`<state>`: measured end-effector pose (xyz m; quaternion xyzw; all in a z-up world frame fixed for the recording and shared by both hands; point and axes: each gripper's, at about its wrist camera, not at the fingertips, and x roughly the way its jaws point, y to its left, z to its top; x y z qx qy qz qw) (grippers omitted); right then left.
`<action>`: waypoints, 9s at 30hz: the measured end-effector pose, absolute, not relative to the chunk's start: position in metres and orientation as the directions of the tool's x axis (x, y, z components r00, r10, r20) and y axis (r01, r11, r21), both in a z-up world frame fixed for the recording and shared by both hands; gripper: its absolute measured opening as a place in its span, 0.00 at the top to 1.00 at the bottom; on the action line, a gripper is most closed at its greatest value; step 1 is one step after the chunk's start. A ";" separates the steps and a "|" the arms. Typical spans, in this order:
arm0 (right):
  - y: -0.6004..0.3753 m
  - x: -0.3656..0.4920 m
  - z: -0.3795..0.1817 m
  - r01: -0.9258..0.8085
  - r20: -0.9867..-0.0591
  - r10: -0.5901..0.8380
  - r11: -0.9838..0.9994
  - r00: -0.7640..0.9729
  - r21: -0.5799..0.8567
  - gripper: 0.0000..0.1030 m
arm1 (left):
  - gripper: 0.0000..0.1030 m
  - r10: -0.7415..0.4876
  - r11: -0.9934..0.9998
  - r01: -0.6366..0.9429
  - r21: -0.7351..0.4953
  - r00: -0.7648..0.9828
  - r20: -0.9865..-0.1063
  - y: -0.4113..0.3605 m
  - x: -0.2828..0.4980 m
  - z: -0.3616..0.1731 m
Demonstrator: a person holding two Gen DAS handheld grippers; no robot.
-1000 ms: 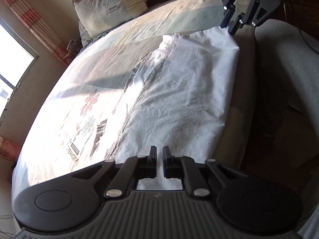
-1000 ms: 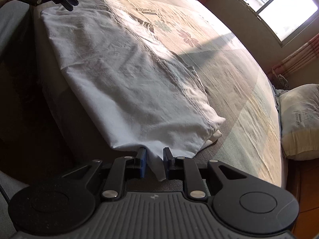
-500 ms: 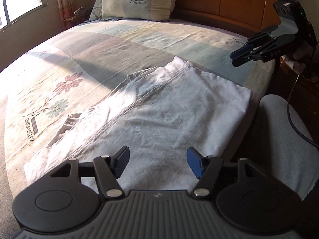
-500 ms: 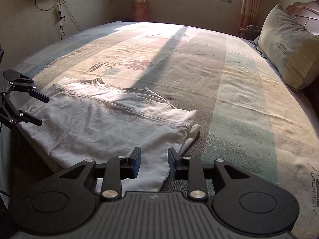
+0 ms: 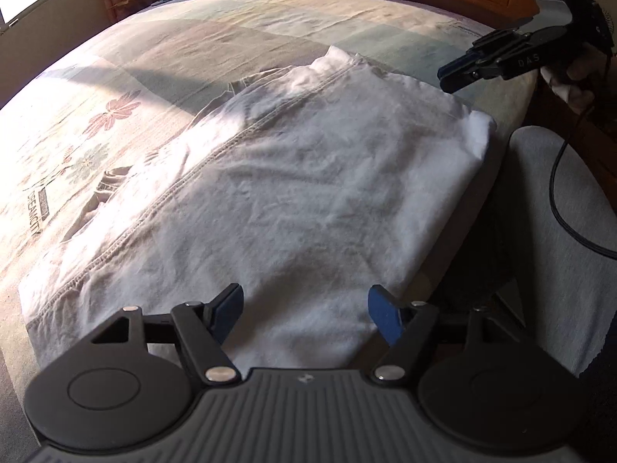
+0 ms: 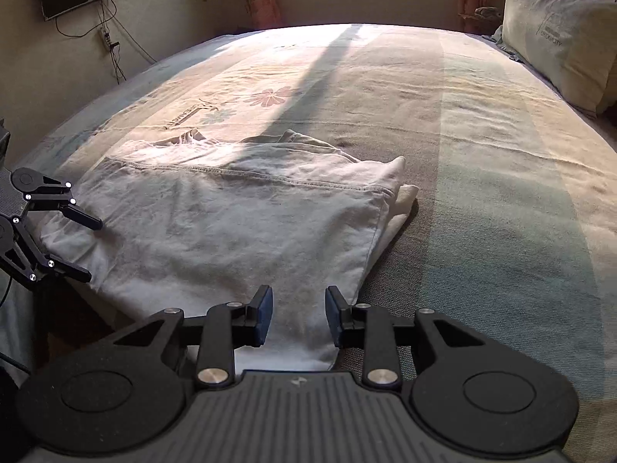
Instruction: Fold clothes
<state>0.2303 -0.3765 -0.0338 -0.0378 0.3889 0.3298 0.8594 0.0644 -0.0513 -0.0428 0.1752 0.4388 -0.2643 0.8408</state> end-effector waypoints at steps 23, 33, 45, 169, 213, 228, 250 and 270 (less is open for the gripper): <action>-0.387 0.287 -0.050 -0.418 -0.585 0.562 0.826 0.584 0.377 0.94 | 0.25 -0.343 0.860 0.509 -0.037 0.523 -0.781 -0.058 0.089 -0.032; -0.401 0.289 -0.059 -0.322 -0.647 0.485 0.875 0.588 0.362 0.91 | 0.25 -0.333 0.863 0.505 -0.016 0.544 -0.770 -0.050 0.084 -0.024; -0.378 0.201 -0.056 -0.471 -0.774 0.422 0.863 0.472 0.183 0.86 | 0.25 -0.303 0.853 0.521 0.023 0.532 -0.791 -0.045 0.083 -0.032; -0.264 0.099 -0.080 -0.417 -0.728 0.287 0.909 0.622 0.003 0.00 | 0.09 -0.388 0.914 0.271 -0.301 0.376 -0.842 0.064 0.045 -0.049; -0.295 0.168 -0.056 -0.318 -0.654 0.336 0.936 0.678 0.152 0.00 | 0.03 -0.255 0.967 0.147 -0.209 0.497 -0.829 0.002 0.112 -0.065; -0.327 0.161 -0.082 -0.279 -0.618 0.371 0.929 0.694 0.243 0.00 | 0.03 -0.274 0.960 0.218 -0.179 0.575 -0.771 -0.018 0.155 -0.043; -0.324 0.160 -0.084 -0.287 -0.611 0.360 0.933 0.705 0.219 0.00 | 0.01 -0.299 0.940 0.303 -0.160 0.500 -0.813 -0.070 0.148 -0.042; -0.317 0.158 -0.085 -0.288 -0.619 0.331 0.942 0.712 0.171 0.00 | 0.01 -0.242 0.966 0.211 -0.151 0.519 -0.820 -0.065 0.108 -0.055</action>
